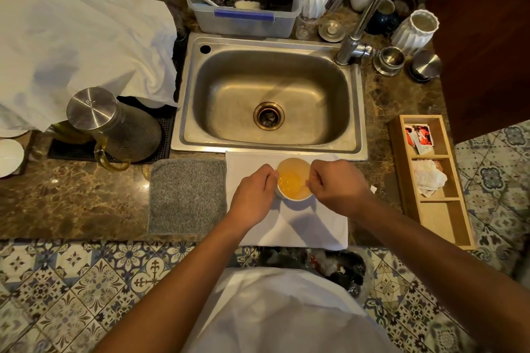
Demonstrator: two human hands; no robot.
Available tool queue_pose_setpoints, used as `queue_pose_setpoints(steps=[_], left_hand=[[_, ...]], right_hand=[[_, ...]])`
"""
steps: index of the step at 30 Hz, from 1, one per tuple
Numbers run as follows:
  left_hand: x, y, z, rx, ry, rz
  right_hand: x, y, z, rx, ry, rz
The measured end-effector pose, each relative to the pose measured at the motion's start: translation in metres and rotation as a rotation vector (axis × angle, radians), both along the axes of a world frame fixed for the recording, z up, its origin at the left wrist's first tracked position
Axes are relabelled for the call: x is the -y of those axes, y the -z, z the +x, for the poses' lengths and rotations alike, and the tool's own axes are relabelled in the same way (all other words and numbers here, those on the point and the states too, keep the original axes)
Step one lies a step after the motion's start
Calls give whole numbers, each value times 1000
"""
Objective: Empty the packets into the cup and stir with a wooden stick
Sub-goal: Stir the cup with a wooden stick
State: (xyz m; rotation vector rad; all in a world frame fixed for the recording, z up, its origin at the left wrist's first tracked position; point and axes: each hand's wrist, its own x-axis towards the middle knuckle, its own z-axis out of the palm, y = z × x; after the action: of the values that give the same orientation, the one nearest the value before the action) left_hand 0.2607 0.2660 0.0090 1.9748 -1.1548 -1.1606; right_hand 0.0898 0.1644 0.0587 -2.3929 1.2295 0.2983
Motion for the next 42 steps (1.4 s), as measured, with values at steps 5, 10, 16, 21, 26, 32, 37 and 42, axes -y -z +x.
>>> queue_pose_setpoints(steps=[5,10,16,21,26,32,37,42], left_hand=[[0,0,1,-18,14,7],[-3,2,3,-19,18,6],[-2,1,3,-23,17,13],[-3,2,4,-27,26,1],[-3,2,6,-27,51,3],[-2,-1,7,-49,49,21],[-2,-1,7,-62,46,24],[-2,-1,7,-26,51,9]], right_hand=[[-4,-2,2,-35,-80,-170],[-6,5,16,16,-27,-190],[-13,4,20,32,15,-41],[-5,1,4,-16,-80,-53],[3,-2,4,-13,-202,-213],[-11,8,19,130,-181,-217],[-19,11,16,79,-131,-65],[-6,2,-11,77,-204,-207]])
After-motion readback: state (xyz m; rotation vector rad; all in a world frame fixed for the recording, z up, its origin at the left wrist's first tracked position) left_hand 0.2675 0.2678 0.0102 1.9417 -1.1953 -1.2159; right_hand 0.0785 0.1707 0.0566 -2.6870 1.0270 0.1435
